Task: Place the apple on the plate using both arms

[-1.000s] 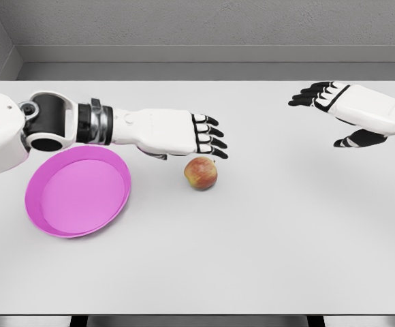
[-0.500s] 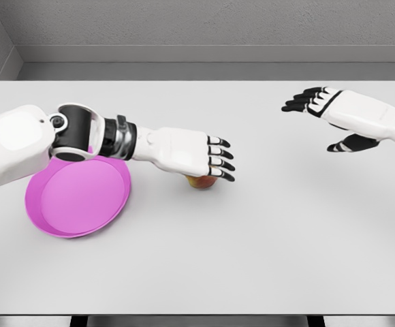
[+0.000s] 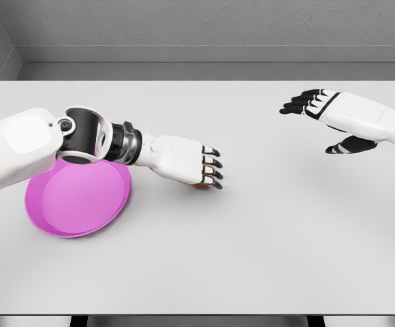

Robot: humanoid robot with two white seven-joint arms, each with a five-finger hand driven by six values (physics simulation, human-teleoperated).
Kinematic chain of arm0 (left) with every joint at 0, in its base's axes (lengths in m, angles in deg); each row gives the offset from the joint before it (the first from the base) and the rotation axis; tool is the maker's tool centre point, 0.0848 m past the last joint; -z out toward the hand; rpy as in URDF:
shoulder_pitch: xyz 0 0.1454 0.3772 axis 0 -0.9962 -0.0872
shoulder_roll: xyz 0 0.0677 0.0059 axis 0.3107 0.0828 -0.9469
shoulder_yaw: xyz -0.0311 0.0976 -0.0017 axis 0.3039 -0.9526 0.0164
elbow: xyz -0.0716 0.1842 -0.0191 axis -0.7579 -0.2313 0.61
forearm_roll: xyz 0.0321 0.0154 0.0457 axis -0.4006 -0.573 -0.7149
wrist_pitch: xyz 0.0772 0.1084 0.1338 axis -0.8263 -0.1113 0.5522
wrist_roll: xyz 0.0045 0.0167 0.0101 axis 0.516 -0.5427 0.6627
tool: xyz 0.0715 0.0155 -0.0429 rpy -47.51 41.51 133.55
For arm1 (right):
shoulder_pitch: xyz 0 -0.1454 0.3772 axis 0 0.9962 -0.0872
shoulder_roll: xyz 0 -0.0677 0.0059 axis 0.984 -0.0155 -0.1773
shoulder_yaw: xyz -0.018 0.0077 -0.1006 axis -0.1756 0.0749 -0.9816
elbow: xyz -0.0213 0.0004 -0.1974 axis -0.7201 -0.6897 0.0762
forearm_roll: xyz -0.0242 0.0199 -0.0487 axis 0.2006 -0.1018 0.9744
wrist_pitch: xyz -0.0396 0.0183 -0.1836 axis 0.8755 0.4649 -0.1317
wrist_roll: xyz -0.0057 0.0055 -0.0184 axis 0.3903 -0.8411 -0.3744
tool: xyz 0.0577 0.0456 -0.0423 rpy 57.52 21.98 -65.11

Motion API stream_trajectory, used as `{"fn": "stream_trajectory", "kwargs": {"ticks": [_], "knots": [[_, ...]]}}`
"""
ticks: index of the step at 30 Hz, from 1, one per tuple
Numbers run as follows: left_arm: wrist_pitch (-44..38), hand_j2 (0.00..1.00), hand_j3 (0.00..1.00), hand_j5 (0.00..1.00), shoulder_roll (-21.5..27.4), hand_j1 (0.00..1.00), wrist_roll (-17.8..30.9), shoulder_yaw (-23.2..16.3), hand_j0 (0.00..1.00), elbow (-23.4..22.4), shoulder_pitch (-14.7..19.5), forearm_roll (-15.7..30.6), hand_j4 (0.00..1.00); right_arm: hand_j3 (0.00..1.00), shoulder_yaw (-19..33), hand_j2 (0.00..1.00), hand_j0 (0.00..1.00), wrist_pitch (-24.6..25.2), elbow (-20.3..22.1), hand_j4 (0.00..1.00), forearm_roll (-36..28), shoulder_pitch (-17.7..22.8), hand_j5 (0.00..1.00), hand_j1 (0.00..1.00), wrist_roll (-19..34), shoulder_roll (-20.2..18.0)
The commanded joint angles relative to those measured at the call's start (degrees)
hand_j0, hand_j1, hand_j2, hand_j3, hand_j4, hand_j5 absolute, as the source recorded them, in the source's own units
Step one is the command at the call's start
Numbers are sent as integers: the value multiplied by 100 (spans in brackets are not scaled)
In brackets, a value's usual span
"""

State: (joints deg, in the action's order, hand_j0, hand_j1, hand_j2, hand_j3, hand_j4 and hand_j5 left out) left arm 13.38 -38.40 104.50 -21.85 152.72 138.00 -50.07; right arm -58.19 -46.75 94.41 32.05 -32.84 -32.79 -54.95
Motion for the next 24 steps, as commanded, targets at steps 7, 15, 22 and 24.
{"fn": "stream_trajectory", "kwargs": {"ticks": [7,15,22,24], "knots": [[-6,100,100,100,-105,100,141,66,100,-7,0,175,100,100,1,100,100,16,2,100,-37,-9,100,100,-3,-15],[-6,100,100,100,-351,100,115,40,100,-350,-9,237,100,100,1,100,100,16,-7,100,-37,-9,100,100,-3,-6],[-6,100,100,100,-369,100,176,4,100,-543,0,166,100,100,1,100,100,16,-7,100,-37,-9,100,100,-3,-15],[-6,100,100,100,-378,100,185,4,100,-631,-9,166,100,100,1,100,100,16,-7,100,-37,-9,100,100,-3,-15]]}}
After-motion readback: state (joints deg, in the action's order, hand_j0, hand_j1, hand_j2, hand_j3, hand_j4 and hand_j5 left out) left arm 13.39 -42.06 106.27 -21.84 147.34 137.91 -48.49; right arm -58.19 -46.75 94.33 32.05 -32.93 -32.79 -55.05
